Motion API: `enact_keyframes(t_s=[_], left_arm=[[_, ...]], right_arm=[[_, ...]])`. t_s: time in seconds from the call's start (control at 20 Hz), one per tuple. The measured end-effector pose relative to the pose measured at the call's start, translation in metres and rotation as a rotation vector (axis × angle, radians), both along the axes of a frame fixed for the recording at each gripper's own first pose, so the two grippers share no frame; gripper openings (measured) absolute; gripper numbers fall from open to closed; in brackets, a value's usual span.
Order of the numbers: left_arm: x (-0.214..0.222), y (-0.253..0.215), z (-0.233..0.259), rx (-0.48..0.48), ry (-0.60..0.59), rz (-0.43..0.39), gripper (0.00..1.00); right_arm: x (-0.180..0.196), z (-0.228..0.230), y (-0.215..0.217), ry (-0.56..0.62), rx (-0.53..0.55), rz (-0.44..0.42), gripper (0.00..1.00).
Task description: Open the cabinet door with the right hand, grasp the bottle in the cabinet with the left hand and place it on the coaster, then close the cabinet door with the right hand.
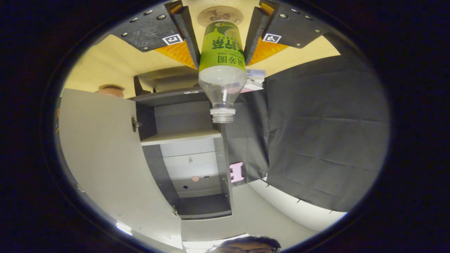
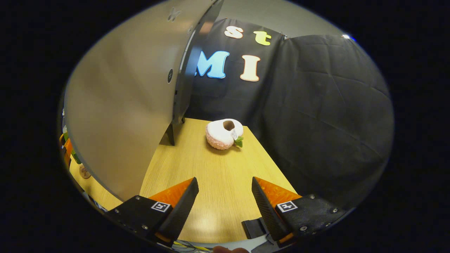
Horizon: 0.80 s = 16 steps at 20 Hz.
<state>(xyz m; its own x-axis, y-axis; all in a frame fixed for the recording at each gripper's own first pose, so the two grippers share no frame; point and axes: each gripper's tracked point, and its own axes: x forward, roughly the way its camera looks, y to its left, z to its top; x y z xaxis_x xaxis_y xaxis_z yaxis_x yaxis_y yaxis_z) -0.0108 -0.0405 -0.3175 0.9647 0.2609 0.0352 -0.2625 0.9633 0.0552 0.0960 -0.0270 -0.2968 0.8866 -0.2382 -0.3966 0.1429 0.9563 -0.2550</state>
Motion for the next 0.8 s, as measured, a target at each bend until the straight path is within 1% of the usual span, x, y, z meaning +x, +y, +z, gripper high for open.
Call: enact_keyframes(t_s=[0.1,0.15,0.3,0.45,0.5,0.55,0.6,0.75,0.8], left_arm=[[-0.004,0.003,-0.003,-0.037,-0.016,0.004,0.71],[0.0,0.003,-0.012,-0.064,-0.008,-0.001,0.66],[0.002,0.011,-0.029,-0.099,0.015,0.002,0.66],[-0.001,0.009,-0.028,-0.107,0.008,-0.004,0.67],[0.0,0.008,-0.029,-0.101,0.015,-0.012,0.72],[0.002,0.008,-0.029,-0.099,0.021,-0.02,0.67],[0.001,0.009,-0.028,-0.096,0.019,-0.022,0.69],[0.001,0.01,-0.034,-0.126,0.022,-0.022,0.7],[0.001,0.011,-0.036,-0.129,0.023,-0.018,0.72]], right_arm=[[-0.002,-0.002,0.009,0.01,-0.029,0.031,0.94],[-0.004,-0.003,0.012,0.018,-0.027,0.032,0.94],[-0.009,-0.002,0.014,0.029,-0.018,0.029,0.94],[-0.008,0.001,0.016,0.016,-0.013,0.023,0.94],[-0.009,0.002,0.015,0.014,-0.017,0.023,0.94],[-0.01,0.002,0.016,0.016,-0.023,0.028,0.94],[-0.011,0.002,0.017,0.019,-0.027,0.034,0.94],[-0.011,0.003,0.019,0.018,-0.03,0.046,0.94],[-0.012,0.002,0.02,0.018,-0.029,0.05,0.94]])
